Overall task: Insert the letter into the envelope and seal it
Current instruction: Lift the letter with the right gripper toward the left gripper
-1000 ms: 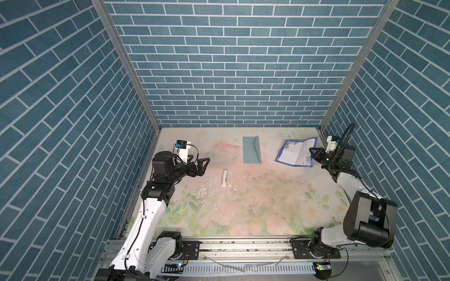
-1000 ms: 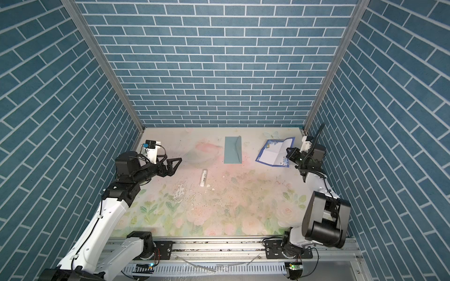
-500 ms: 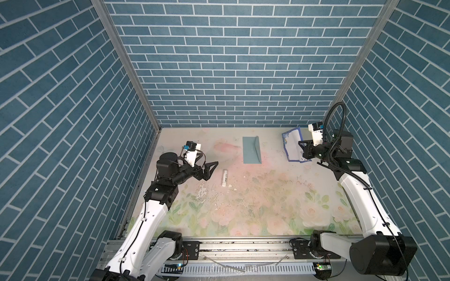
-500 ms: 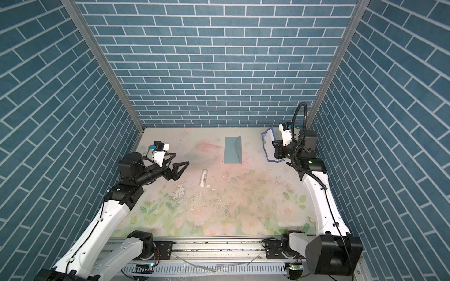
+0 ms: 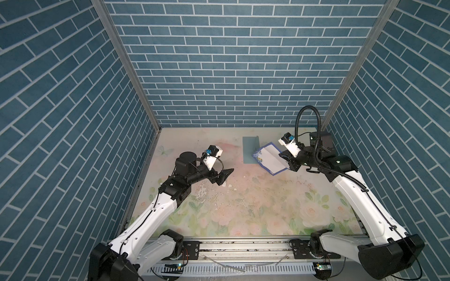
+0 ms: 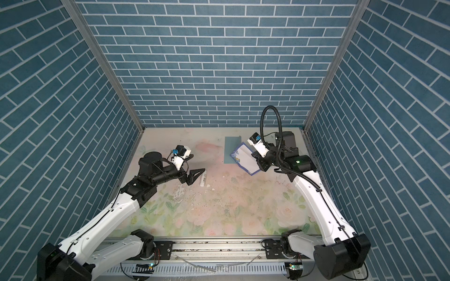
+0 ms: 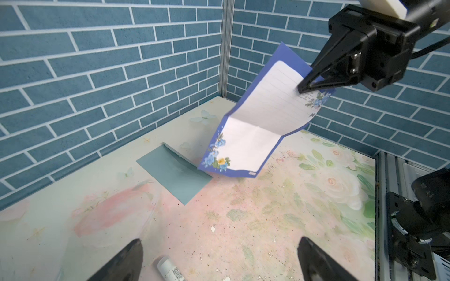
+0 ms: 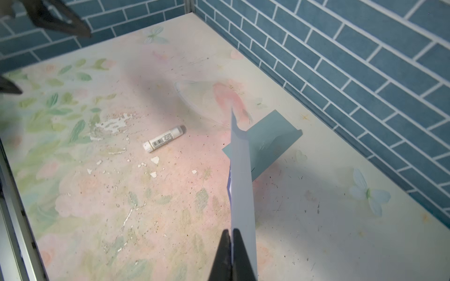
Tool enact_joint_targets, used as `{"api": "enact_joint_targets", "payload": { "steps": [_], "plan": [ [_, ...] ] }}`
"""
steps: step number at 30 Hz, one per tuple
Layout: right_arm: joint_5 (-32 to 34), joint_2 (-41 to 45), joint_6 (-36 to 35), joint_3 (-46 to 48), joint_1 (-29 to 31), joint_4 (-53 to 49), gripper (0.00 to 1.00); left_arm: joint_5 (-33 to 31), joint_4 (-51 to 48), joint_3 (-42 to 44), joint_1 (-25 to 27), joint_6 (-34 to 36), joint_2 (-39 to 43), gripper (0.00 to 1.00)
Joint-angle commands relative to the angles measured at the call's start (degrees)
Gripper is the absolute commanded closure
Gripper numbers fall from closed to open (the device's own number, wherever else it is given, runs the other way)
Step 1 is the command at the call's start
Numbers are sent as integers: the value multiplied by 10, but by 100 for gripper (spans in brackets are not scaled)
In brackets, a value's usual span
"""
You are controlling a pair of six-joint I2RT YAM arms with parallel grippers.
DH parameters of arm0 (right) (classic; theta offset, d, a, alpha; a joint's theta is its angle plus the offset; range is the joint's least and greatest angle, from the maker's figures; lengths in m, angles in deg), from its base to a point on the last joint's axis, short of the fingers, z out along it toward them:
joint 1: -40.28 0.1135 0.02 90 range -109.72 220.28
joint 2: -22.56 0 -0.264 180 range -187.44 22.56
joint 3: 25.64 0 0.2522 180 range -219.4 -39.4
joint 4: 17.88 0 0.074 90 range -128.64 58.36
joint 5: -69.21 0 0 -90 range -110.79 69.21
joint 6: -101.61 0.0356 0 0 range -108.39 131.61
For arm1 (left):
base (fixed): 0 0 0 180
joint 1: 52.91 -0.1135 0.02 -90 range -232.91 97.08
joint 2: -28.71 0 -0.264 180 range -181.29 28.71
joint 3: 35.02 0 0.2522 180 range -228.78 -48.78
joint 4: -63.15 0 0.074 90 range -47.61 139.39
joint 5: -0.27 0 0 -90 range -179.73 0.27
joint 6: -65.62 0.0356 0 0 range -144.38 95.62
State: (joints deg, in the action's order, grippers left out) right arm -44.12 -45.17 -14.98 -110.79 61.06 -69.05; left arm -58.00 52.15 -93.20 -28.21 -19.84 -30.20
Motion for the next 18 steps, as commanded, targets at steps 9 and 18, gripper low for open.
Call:
{"api": "enact_joint_targets", "payload": {
  "steps": [9, 18],
  "plan": [
    [18, 2, -145, -32, 78, -21, 100, 25, 110, 8, 10, 2, -38, 0],
    [12, -2, -183, -31, 119, -7, 100, 75, 151, 30, 18, 0, -67, 5]
  ]
}}
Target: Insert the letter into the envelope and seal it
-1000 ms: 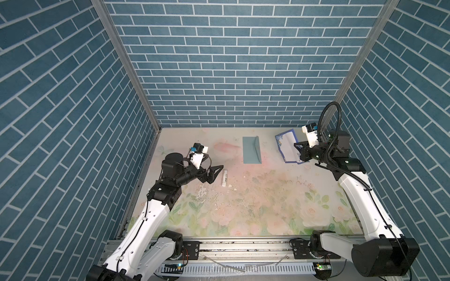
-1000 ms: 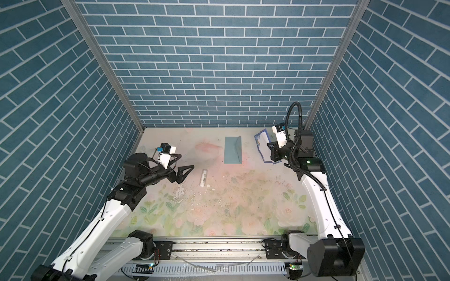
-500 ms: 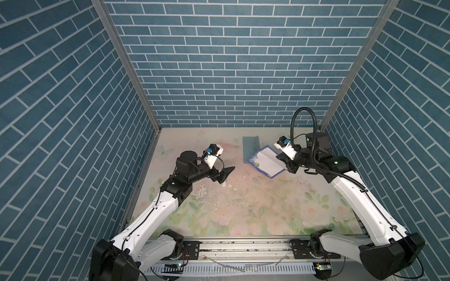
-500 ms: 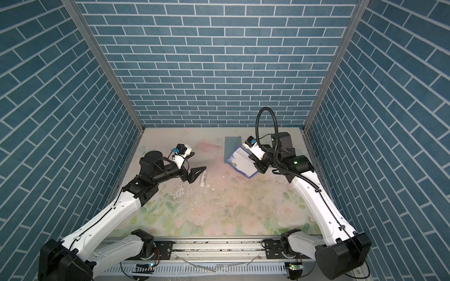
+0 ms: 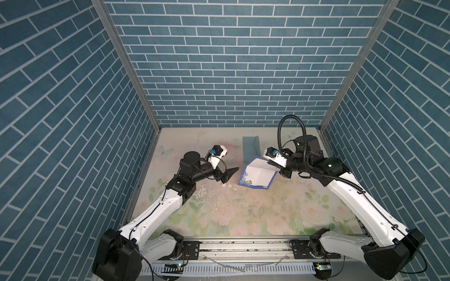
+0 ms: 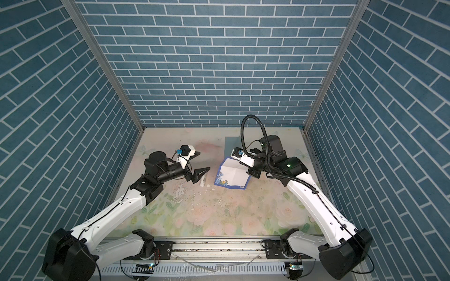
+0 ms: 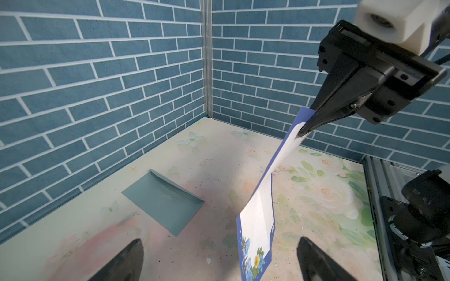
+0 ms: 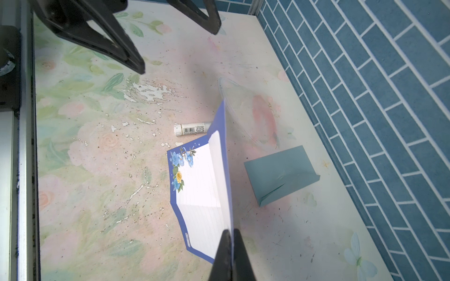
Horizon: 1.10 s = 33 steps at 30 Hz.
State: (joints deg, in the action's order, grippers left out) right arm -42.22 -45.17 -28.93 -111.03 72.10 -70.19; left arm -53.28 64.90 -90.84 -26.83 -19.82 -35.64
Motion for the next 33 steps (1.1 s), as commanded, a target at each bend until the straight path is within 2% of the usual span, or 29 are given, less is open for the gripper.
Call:
{"api": "enact_joint_targets", "payload": {
  "steps": [1, 11, 14, 21, 33],
  "plan": [
    [-7, -3, -47, -30, 13, 6, 100, 35, 26, 7, 4, -2, -18, 8],
    [0, 7, -65, -30, 33, 22, 100, 55, 68, 19, 11, -32, -70, 19],
    [0, 10, -66, -29, 36, 27, 100, 68, 74, 19, 13, -38, -85, 26],
    [-7, 13, -65, -25, 40, 47, 100, 79, 97, 19, 16, -40, -121, 34],
    [-9, 19, -64, -18, 43, 58, 100, 90, 130, 14, 16, -67, -162, 63]
  ]
}}
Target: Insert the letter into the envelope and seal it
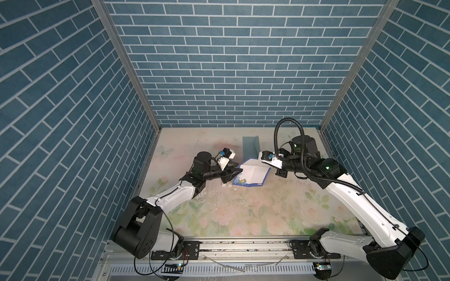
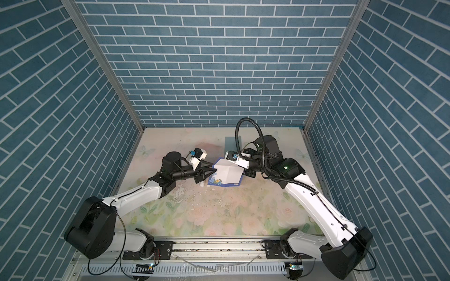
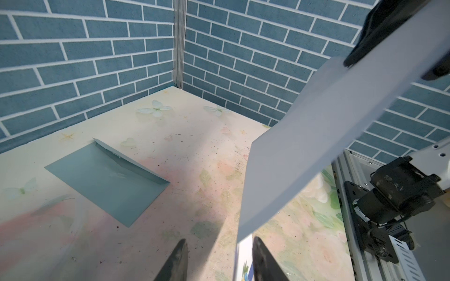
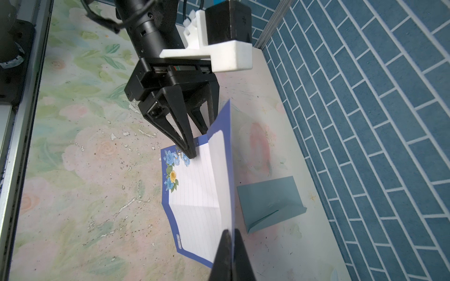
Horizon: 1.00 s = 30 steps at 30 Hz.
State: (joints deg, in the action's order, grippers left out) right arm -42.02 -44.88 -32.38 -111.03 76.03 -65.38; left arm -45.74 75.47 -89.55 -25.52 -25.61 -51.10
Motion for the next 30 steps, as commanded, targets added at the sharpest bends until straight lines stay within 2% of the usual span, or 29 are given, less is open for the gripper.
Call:
{"api": "enact_joint_targets", "payload": {
  "steps": [1, 10, 18, 26, 30],
  "plan": [
    [-10, 17, -29, -17, 5, 11, 100, 17, 26, 0, 3, -13, -10, 66],
    [-4, 17, -29, -10, 6, 18, 100, 24, 35, -2, 3, -32, -15, 100],
    [4, 19, -29, -10, 7, 13, 100, 18, 66, 6, 3, -47, -8, 100],
    [-4, 37, -27, 2, 12, -15, 99, -23, 87, 21, 3, -63, 14, 100],
    [-11, 43, -26, 9, 15, -74, 80, -37, 85, 20, 3, -63, 27, 100]
  ]
}}
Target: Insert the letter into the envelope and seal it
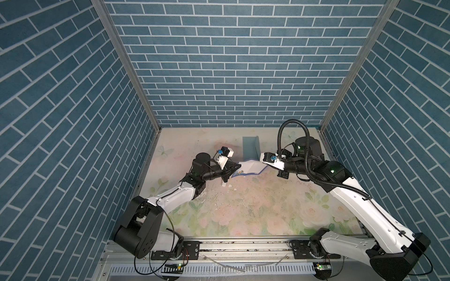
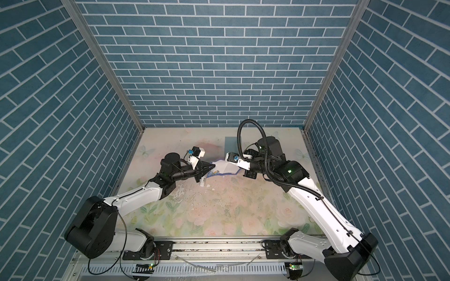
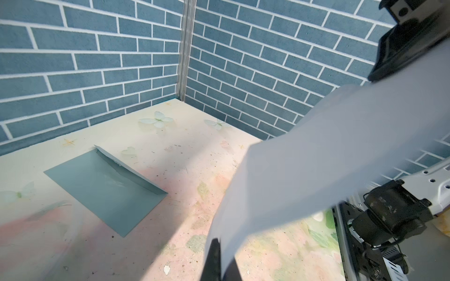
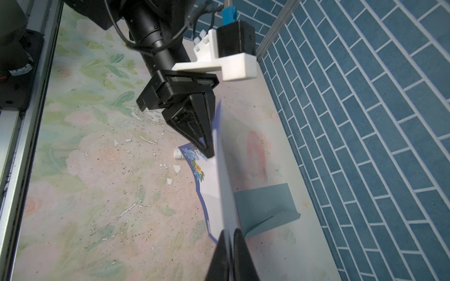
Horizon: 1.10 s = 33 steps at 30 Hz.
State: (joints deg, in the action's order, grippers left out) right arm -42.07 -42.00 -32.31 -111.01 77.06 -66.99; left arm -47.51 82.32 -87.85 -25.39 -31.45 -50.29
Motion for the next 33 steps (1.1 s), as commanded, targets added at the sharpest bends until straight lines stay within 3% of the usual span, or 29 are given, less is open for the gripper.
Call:
{"api": "enact_joint_targets", "payload": {
  "steps": [1, 5, 8, 10, 20, 33],
  "plan": [
    [-12, 17, -25, 11, 6, -74, 75, -24, 15, 4, 2, -3, 23, 100],
    [-59, 52, 11, 25, 7, -99, 60, -44, -11, 2, 1, 17, 34, 100],
    [-85, 96, 49, 53, 7, -50, 40, -45, -28, 0, 1, 36, 38, 100],
    [-111, 109, 68, 59, 7, -24, 32, -48, -37, 2, 1, 46, 42, 100],
    [-138, 2, 105, -9, 6, -20, 30, 28, -56, 3, 2, 109, 63, 100],
    [-135, -116, 73, -78, 6, -16, 30, 82, -71, 16, 2, 154, 101, 100]
  ]
}}
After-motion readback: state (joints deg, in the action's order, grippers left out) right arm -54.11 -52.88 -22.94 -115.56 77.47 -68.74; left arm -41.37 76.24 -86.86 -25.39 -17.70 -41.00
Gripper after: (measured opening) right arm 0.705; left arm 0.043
